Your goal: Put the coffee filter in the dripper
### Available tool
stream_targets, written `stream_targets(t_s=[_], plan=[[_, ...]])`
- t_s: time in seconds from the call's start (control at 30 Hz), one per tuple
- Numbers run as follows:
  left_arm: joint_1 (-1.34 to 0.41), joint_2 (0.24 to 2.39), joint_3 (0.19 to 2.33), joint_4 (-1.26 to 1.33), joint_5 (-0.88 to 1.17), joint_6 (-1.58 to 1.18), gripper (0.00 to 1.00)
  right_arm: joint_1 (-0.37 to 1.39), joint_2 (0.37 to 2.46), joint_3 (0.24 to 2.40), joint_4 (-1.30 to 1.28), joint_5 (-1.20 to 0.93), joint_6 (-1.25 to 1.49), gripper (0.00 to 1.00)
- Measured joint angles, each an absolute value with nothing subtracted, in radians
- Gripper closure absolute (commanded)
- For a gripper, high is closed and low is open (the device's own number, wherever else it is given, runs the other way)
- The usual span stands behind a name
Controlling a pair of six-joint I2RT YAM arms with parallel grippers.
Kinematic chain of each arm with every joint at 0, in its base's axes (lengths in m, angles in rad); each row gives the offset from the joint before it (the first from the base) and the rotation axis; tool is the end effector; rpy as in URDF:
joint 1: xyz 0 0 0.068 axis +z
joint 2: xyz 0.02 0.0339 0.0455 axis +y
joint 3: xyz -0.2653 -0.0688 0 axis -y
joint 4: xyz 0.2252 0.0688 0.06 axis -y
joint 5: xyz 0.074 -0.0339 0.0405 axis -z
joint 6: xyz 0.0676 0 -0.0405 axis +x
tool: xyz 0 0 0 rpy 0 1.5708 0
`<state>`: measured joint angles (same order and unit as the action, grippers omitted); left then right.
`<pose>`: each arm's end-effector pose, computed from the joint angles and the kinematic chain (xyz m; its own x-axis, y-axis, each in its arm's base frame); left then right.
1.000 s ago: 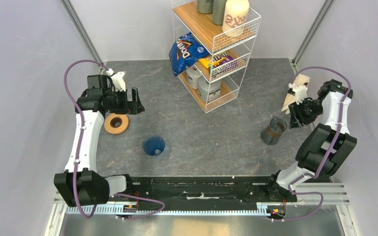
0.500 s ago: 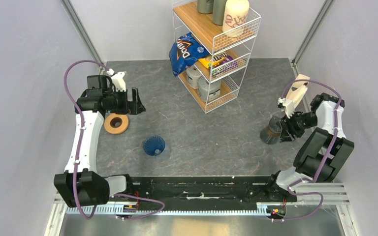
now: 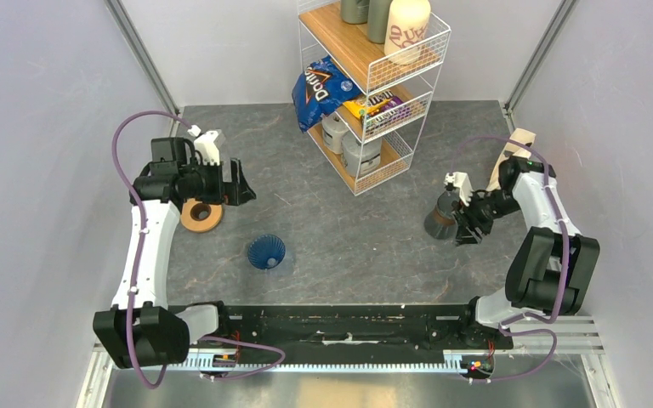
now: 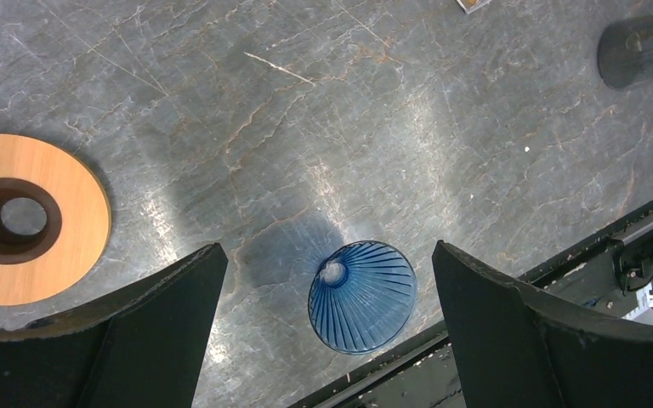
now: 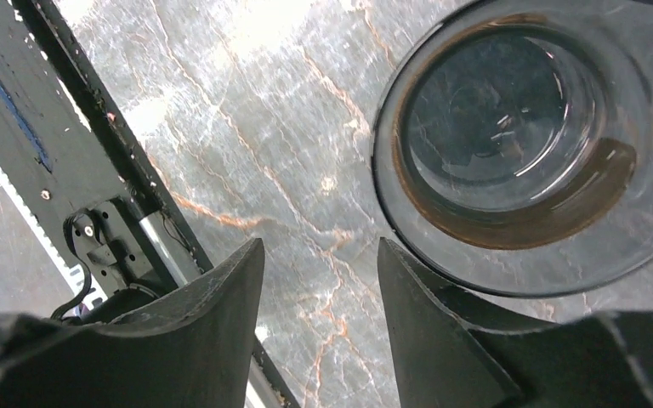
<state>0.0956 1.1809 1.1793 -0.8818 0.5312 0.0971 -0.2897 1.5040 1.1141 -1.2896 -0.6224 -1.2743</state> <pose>0.2306 -0.0123 0.3163 -0.7427 0.0128 -0.6695 0.3111 0.8919 -0.3282 0.2215 -0.0249 0.2199 -0.5583 -0.6444 -0.5226 -0.8256 0.4938 0.2731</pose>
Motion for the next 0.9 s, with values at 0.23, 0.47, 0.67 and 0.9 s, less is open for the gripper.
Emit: stream_targets(t_s=[0.23,0.47,0.67,0.9], plan=[[0.096,1.165,1.158,-0.882,0.556,0.098,0.0,-0.238,1.499,1.106,-1.205,-0.632,-1.226,0.24],[0.096,1.164,1.157,-0.882,0.561,0.098,0.0,-0.258,1.499,1.106,-1.107,-0.654,-1.193,0.2],[0.096,1.164,1.155,-0.88,0.561,0.098,0.0,-0.257,1.503,1.107,-1.077,-0.716,-1.206,0.2],[0.096,1.165,1.139,-0.878,0.561,0.099,0.0,-0.216,1.564,1.135,-1.097,-0.763,-1.28,0.19]])
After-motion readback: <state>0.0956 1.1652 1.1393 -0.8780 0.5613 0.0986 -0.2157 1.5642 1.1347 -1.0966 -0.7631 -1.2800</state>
